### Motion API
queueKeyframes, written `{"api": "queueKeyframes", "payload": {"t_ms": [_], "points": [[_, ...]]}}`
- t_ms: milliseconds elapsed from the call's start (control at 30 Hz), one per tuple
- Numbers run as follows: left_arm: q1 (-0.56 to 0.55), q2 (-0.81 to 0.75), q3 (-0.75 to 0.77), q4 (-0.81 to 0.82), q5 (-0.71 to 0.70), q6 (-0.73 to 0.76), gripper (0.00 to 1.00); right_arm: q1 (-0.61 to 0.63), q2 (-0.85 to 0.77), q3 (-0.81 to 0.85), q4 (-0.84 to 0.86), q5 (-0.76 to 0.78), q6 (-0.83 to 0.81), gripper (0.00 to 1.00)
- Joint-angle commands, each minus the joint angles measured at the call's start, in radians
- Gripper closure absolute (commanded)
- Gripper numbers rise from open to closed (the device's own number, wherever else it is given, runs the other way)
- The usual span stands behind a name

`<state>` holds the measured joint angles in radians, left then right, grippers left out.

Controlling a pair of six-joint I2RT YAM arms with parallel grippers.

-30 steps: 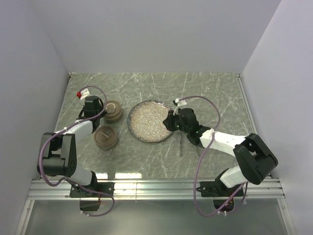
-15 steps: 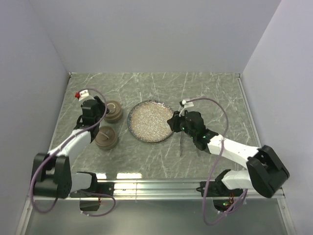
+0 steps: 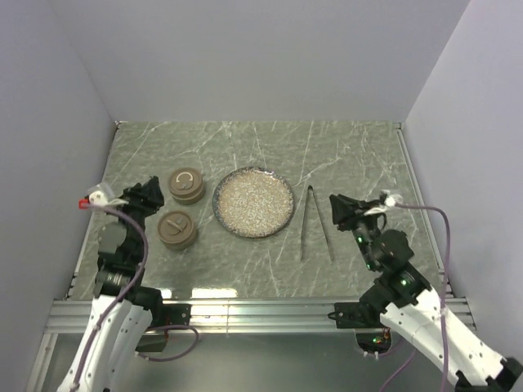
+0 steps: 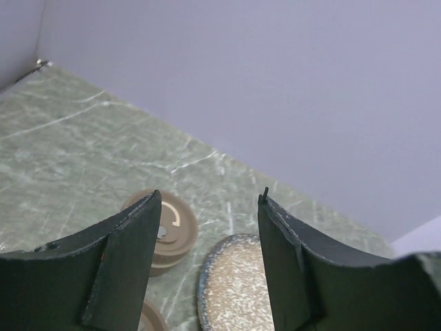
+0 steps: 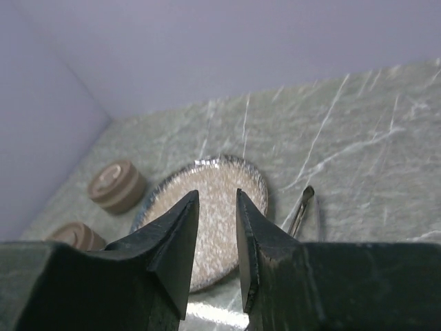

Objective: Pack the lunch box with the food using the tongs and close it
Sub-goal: Reset both arms

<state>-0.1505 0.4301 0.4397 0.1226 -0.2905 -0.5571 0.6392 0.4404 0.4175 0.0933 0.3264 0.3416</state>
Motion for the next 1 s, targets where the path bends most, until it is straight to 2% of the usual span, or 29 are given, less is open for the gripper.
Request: {"api": "queueKeyframes", "payload": {"t_ms": [0,133,200,400,967], "points": [[-0.004,-0.112,-0.025,-0.116,0.066,0.025,0.36,-0.006,-0.121,-0.04,-0.084,0.065,0.007,0.64],[-0.004,-0.255,-0.038,-0.175,0.108,0.037,0.33,-0.007,-0.164,-0.059,-0.084,0.065,0.005,0.64],[-0.004,-0.271,-0.03,-0.192,0.126,0.037,0.33,-0.006,-0.149,-0.054,-0.083,0.068,0.007,0.64],[-0.004,-0.254,-0.032,-0.178,0.139,0.046,0.33,-0.006,-0.101,-0.049,-0.072,0.071,0.002,0.63],[-0.004,-0.257,-0.039,-0.161,0.151,0.056,0.31,-0.007,-0.109,-0.051,-0.07,0.062,-0.001,0.63]]}}
